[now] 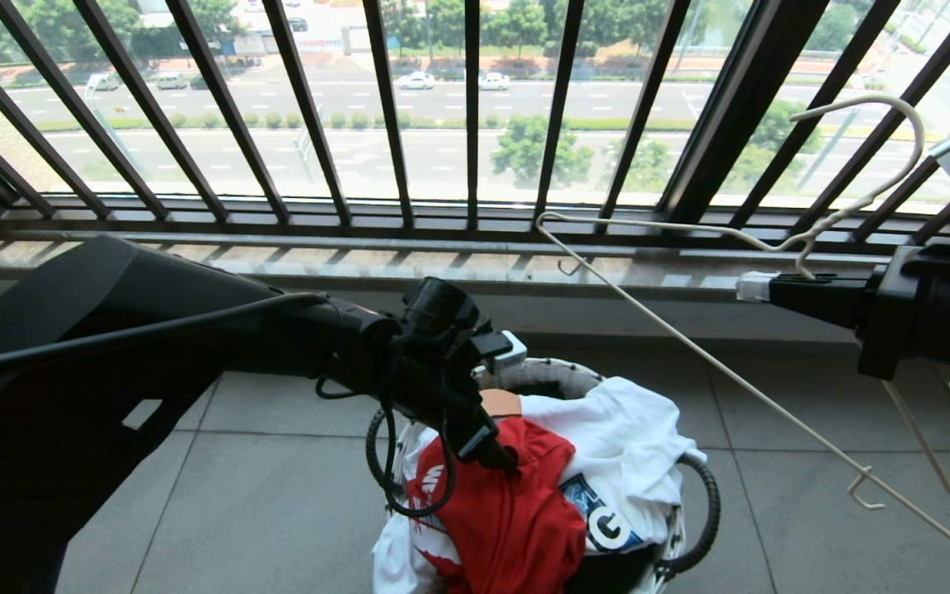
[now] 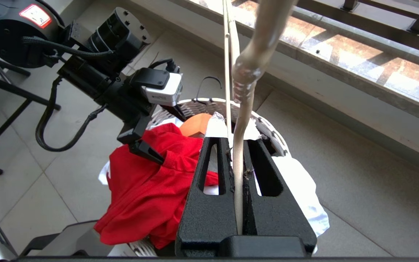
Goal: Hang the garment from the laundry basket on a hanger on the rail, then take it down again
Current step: Pick up clothes from the basket
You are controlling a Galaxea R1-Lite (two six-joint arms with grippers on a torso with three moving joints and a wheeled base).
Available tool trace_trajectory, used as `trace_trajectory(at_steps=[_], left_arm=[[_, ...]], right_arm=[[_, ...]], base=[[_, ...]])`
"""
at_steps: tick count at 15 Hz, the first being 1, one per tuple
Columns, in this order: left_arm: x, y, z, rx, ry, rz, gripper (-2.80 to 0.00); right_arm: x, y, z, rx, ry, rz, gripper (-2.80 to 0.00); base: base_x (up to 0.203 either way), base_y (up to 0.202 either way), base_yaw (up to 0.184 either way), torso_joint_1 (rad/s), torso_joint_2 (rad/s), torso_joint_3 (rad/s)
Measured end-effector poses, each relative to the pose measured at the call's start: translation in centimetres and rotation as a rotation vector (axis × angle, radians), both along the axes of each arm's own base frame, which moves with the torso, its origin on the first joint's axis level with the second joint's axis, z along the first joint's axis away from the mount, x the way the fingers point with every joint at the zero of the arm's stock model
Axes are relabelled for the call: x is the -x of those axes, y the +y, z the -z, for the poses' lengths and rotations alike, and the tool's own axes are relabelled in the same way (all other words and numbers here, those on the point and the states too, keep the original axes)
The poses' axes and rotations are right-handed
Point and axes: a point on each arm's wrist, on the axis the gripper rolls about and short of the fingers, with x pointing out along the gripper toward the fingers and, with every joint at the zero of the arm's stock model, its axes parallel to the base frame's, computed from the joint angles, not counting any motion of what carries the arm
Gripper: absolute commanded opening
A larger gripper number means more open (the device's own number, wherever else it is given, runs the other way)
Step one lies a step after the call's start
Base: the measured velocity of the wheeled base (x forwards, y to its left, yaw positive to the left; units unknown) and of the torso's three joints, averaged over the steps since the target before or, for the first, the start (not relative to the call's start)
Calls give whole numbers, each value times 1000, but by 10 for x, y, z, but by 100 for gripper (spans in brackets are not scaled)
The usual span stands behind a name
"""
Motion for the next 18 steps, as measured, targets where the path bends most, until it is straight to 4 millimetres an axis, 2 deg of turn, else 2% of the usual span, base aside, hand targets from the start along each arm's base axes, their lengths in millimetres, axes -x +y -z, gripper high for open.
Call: trace_trajectory(at_steps=[5,6,7,14,18], left_arm=[[-2,-11,0,45,-38,16,0],[-3,-12,2,51,-44,16,-175],[-3,-13,4,49,-39,15,-280],[-4,-14,7,52,-28,10,-280],[-6,-15,-3,135,-32,-53,-280]], right_arm=[[0,0,0,-1,0,0,-280],[0,0,0,-1,-1,0,-280],[0,0,0,-1,0,0,-280],[0,0,0,-1,-1,0,-280],[0,0,-1,-2,-2,0,-280]], base=[[0,0,0,0,0,0],[0,0,0,0,0,0],[0,0,0,0,0,0],[0,0,0,0,0,0],[0,0,0,0,0,0]])
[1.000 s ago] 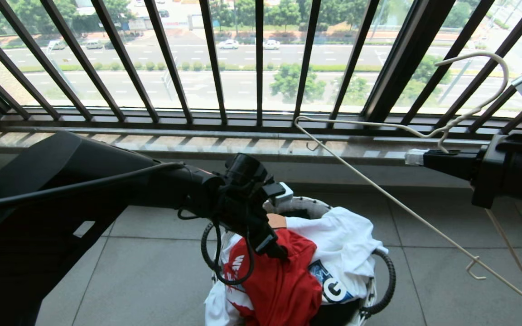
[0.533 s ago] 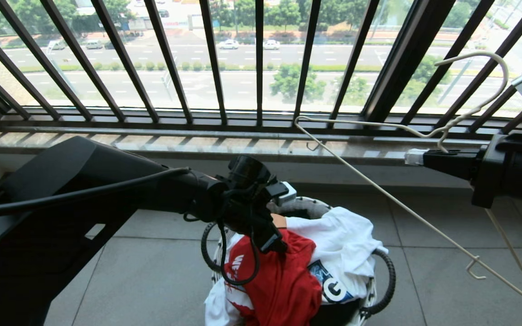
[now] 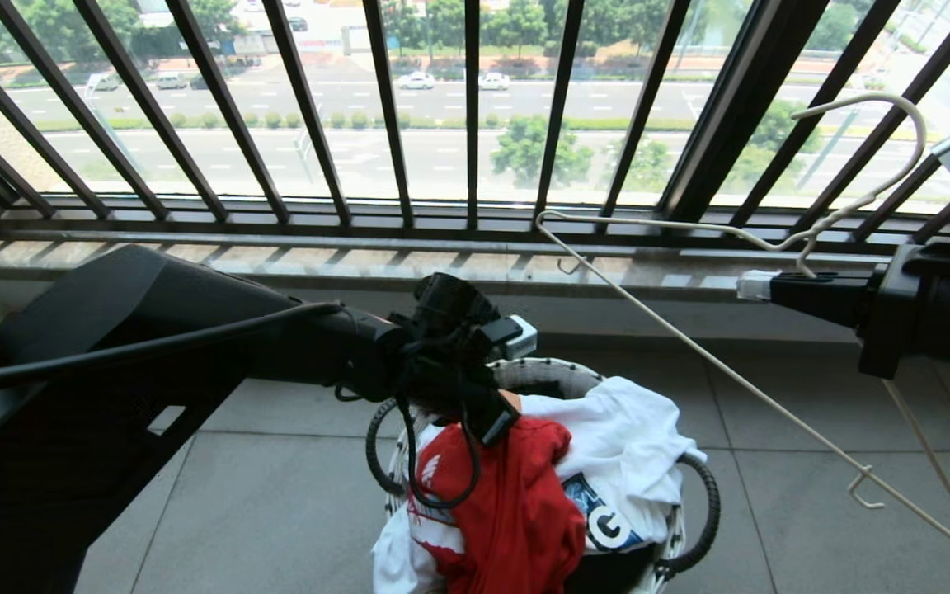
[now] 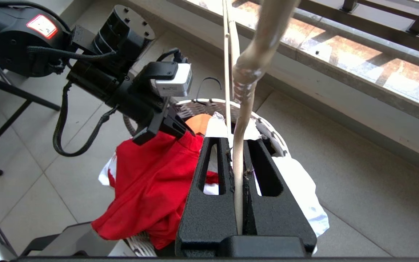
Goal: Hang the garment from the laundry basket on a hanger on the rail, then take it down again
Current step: Pick up clothes from the basket
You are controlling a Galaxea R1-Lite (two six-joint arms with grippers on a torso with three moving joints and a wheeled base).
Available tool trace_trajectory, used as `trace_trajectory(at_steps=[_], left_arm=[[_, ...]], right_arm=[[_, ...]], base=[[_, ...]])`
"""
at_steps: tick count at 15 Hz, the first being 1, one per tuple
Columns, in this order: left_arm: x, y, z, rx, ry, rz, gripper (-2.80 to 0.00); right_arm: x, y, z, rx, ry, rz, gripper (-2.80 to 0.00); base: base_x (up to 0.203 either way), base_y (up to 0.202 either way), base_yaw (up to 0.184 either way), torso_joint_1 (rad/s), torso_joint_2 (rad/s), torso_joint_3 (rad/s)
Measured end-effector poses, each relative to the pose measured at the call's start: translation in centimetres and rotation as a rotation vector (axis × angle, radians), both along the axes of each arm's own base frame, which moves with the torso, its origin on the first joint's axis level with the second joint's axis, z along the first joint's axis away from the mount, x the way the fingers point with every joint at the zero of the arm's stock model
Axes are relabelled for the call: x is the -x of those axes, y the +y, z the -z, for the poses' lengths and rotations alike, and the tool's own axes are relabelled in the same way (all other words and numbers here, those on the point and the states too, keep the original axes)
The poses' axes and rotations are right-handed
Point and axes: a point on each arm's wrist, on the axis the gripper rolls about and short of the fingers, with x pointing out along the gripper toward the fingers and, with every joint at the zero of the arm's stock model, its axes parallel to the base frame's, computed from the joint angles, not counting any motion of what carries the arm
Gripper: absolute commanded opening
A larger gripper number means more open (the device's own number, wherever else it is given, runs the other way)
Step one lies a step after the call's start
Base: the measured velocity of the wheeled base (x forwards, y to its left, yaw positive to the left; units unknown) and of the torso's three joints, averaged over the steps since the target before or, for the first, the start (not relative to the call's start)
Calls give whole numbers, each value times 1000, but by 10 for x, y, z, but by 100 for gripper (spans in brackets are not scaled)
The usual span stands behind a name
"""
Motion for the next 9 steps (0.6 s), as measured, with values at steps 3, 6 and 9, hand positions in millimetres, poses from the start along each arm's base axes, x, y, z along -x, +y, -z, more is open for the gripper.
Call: trace_trajectory(at_steps=[3,6,9], left_arm=[[3,3,-14,127,-14,-80,-280],[21,26,-28,147,-1,-127,-280],[42,57,-43,115,-29,-236,-280]], right_arm=[[0,0,-1,-1,-5,1,-280],[2,-1,-3,-3,-10,1,-280],[3,-1,-4,-5,-16,1,-280]], base=[[0,0,0,0,0,0],[0,0,0,0,0,0],[0,0,0,0,0,0]])
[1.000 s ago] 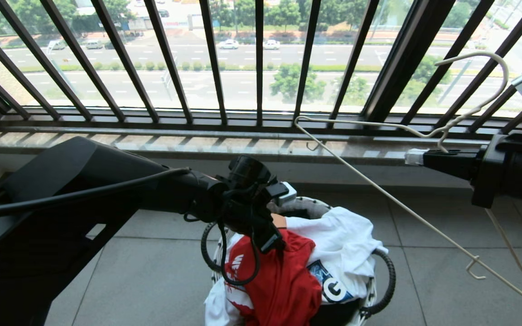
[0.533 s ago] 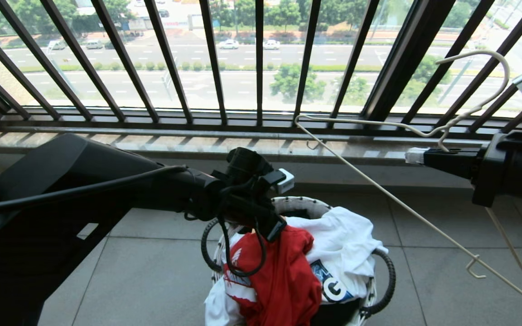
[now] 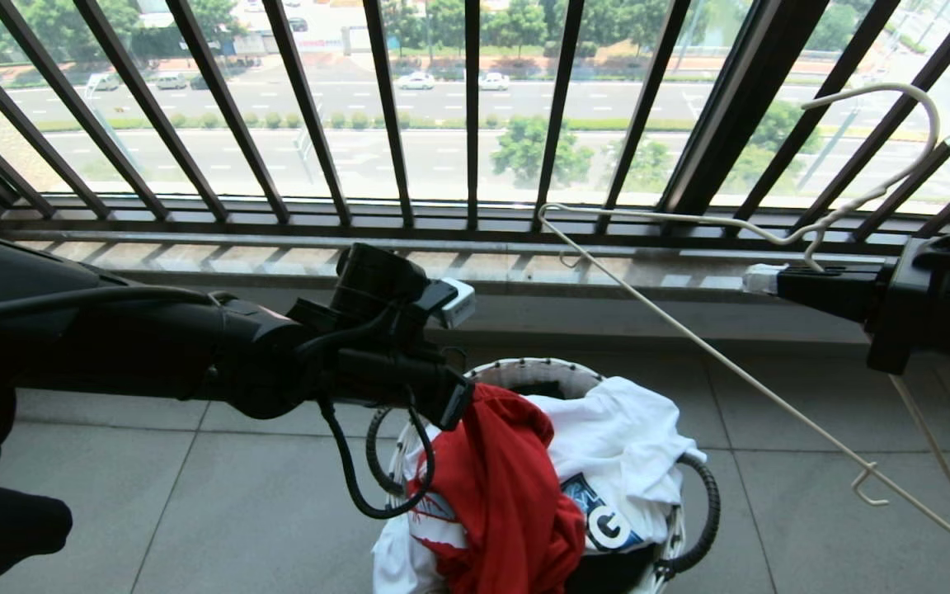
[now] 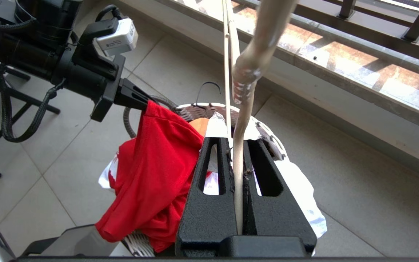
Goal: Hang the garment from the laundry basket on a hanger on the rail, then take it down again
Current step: Pick up clothes from the basket
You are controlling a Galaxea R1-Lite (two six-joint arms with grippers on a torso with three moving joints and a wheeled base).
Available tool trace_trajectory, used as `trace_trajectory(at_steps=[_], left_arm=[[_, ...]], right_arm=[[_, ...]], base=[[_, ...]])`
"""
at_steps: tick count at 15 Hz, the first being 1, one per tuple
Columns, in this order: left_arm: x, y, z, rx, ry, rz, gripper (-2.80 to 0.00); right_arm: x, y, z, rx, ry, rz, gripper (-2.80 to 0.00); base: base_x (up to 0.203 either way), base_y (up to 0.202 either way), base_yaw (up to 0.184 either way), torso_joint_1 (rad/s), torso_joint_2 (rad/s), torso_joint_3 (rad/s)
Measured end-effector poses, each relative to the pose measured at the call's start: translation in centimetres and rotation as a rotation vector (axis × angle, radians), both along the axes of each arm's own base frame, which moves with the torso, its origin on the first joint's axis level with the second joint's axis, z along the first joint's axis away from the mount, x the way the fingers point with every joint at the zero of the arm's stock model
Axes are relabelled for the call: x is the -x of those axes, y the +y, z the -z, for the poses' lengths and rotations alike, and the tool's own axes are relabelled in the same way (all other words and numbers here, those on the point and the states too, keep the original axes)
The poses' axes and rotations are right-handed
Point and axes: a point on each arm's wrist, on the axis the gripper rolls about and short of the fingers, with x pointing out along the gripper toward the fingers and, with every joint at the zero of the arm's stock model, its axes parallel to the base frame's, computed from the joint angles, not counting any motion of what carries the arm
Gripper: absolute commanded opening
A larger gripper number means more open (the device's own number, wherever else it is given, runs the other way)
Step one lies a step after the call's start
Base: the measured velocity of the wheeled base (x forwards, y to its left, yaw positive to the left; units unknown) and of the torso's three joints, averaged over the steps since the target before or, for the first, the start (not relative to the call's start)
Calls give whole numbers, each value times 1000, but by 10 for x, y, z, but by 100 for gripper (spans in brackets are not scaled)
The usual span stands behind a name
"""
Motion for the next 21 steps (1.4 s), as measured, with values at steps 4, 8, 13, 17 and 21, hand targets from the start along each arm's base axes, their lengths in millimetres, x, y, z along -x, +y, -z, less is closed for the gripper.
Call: trace_trajectory(at_steps=[4,8,13,17,21], left_arm=[[27,31,-13,-86,-17,-145,-280],[53,49,-25,-135,41,-212,-280],[64,47,-3,-205,108,-176,-280],[56,38,22,-274,156,-142,-280],[51,34,26,-282,162,-138,0]], right_arm=[[2,0,-3,-3,-11,1,-280],[5,-1,-5,-5,-21,1,-280],[5,-2,-5,-5,-22,4,-280],[4,-2,-5,-5,-21,7,-280],[4,-3,-5,-5,-20,12,-280]], base=[[0,0,0,0,0,0],[0,0,0,0,0,0],[0,0,0,0,0,0],[0,0,0,0,0,0],[0,0,0,0,0,0]])
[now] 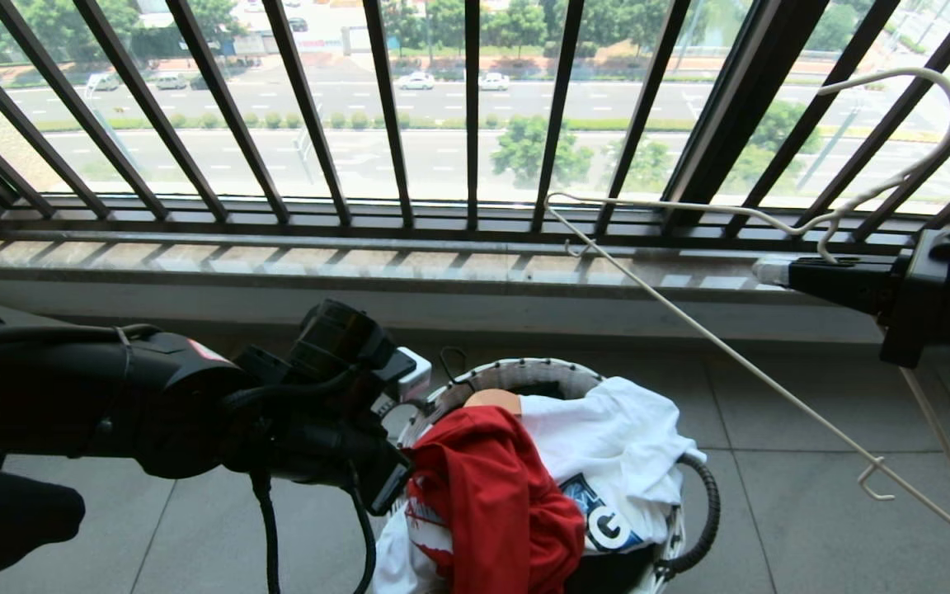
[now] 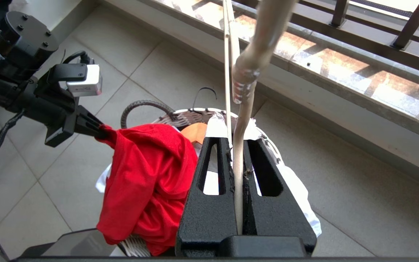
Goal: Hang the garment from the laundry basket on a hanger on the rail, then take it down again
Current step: Pick up clothes from the basket
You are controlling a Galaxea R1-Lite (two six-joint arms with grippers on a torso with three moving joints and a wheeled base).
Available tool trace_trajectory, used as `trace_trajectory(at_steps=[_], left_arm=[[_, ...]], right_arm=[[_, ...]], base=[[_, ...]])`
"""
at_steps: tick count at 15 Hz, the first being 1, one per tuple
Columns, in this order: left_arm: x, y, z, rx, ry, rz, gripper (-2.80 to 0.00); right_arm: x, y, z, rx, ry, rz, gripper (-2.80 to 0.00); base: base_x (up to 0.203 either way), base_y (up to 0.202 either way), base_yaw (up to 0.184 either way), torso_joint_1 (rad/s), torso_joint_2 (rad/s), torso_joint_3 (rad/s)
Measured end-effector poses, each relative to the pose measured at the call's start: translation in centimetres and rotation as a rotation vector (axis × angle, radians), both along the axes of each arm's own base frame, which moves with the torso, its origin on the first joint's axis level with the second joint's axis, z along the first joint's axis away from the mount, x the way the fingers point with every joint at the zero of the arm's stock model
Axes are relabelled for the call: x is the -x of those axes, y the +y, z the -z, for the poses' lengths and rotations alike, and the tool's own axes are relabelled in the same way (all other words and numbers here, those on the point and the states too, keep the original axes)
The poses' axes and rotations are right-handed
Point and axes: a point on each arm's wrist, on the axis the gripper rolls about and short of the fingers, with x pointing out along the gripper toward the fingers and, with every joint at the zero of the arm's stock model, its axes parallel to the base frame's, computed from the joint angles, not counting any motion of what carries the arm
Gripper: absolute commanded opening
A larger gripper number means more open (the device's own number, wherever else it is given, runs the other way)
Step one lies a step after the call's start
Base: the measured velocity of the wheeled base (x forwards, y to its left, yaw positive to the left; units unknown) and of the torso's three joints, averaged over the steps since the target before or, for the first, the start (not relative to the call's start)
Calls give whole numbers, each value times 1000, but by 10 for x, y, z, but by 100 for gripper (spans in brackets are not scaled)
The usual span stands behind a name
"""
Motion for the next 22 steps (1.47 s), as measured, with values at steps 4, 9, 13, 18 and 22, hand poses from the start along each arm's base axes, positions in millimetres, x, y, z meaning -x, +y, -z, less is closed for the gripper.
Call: trace_trajectory(at_steps=[4,9,13,18,22], left_arm=[[0,0,0,3,5,15,0],[-8,-5,5,-20,-2,73,0],[-21,-2,11,-65,-20,102,0],[-15,4,-8,-37,-74,94,0],[-11,9,-18,-23,-102,90,0]], right_arm=[[0,-1,-1,-1,-5,4,-280],[0,-3,-2,-2,-9,17,-280],[0,-5,-3,-5,-11,26,-280],[0,-6,-3,-5,-11,29,-280],[0,-6,-4,-5,-12,29,-280]], base=[[0,0,0,0,0,0],[0,0,0,0,0,0],[0,0,0,0,0,0],[0,0,0,0,0,0],[0,0,0,0,0,0]])
